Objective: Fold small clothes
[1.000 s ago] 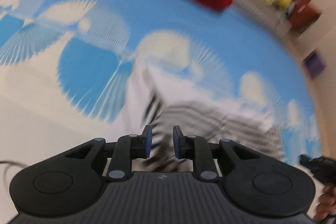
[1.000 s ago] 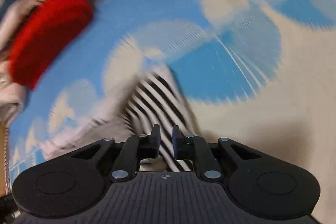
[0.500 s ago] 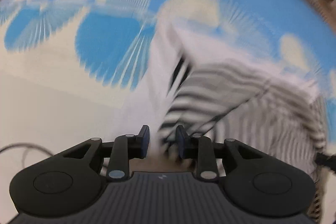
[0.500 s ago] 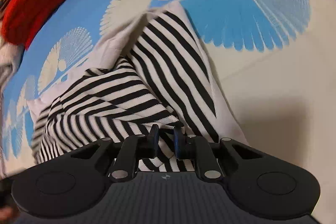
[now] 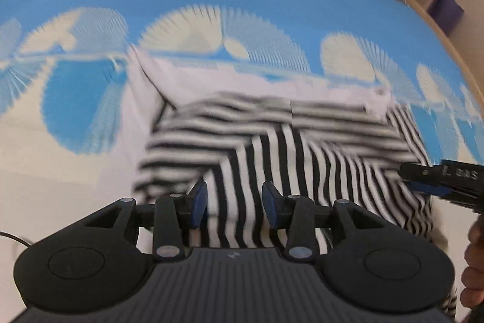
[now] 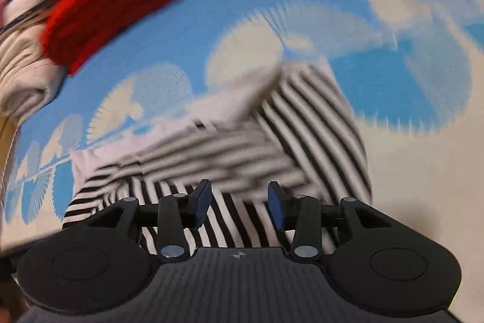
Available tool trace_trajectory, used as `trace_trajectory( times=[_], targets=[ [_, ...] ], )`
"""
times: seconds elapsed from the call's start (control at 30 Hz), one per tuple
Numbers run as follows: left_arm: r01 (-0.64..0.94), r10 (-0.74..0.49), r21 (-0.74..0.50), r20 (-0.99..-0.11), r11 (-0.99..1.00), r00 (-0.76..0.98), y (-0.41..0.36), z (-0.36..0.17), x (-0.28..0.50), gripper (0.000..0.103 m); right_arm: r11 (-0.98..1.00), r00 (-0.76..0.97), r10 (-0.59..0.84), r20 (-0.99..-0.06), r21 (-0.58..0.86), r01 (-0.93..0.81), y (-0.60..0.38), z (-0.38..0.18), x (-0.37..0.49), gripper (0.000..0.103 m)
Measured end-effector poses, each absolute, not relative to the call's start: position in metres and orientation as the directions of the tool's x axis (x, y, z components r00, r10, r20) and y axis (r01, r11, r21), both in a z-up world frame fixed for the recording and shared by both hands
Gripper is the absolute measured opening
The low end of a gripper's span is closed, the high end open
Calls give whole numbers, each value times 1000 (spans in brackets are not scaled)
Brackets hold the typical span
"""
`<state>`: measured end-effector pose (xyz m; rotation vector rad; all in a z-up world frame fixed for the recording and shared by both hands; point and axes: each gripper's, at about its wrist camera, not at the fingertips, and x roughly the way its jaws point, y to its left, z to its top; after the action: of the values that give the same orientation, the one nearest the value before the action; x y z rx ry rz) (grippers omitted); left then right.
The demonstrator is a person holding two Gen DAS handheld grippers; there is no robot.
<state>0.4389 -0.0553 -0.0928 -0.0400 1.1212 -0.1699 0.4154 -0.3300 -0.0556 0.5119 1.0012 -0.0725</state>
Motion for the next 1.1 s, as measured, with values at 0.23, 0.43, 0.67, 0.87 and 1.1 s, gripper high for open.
trace_trajectory(
  times=[0.23, 0.43, 0.67, 0.87, 1.1],
  targets=[
    [156, -136, -84, -922, 984, 362, -58, -110, 441, 46, 893, 443, 126, -887, 296, 338, -328, -77, 423, 43],
    [68, -148, -131, -880, 989, 452, -27, -96, 447, 49, 936, 543, 60, -838, 237, 262, -313, -51, 428, 45],
    [-42, -151, -175, -929, 984, 337, 3, -110, 458, 48, 944, 429, 45, -902, 178, 278, -315, -74, 434, 44],
    [-25, -143, -158, -941, 987, 307, -2, -117, 454, 49, 914, 435, 65, -898, 229, 335, -328, -73, 431, 44],
    [7, -141, -155, -877, 988, 460, -13, -57, 432, 59, 932, 566, 35, -824, 232, 280, -320, -31, 406, 44]
  ],
)
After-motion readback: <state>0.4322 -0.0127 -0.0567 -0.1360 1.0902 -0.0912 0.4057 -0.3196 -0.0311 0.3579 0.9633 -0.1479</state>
